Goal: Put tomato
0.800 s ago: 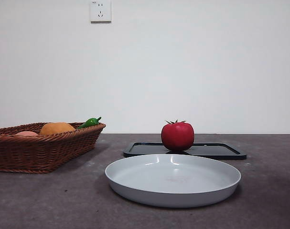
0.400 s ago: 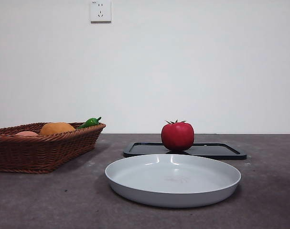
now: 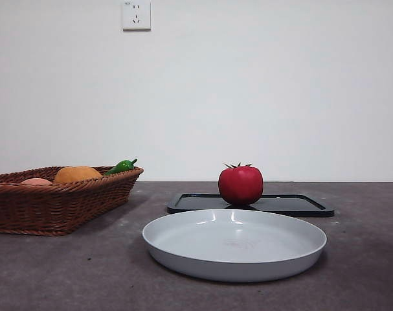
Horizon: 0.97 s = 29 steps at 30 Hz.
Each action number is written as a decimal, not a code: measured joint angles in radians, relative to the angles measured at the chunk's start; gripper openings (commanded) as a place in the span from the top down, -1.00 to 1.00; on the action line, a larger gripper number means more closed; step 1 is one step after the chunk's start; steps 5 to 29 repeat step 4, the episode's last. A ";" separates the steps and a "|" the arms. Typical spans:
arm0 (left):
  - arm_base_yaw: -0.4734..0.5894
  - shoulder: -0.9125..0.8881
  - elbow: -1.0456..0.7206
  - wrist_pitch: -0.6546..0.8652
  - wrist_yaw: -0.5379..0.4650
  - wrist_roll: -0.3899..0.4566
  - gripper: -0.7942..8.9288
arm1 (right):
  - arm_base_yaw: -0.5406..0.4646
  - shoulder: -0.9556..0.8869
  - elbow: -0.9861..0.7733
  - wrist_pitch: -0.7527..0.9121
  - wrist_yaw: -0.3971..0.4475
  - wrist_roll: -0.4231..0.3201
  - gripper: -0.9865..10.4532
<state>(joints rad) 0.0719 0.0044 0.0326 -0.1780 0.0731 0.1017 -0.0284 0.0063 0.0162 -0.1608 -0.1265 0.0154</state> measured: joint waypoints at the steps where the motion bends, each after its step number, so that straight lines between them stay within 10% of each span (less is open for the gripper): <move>1: 0.000 0.000 0.000 0.000 0.000 0.000 0.82 | 0.000 0.000 0.000 0.000 0.000 0.000 0.82; 29: 0.000 0.000 0.000 0.000 0.000 0.000 0.82 | 0.000 0.000 0.000 0.000 0.000 0.000 0.82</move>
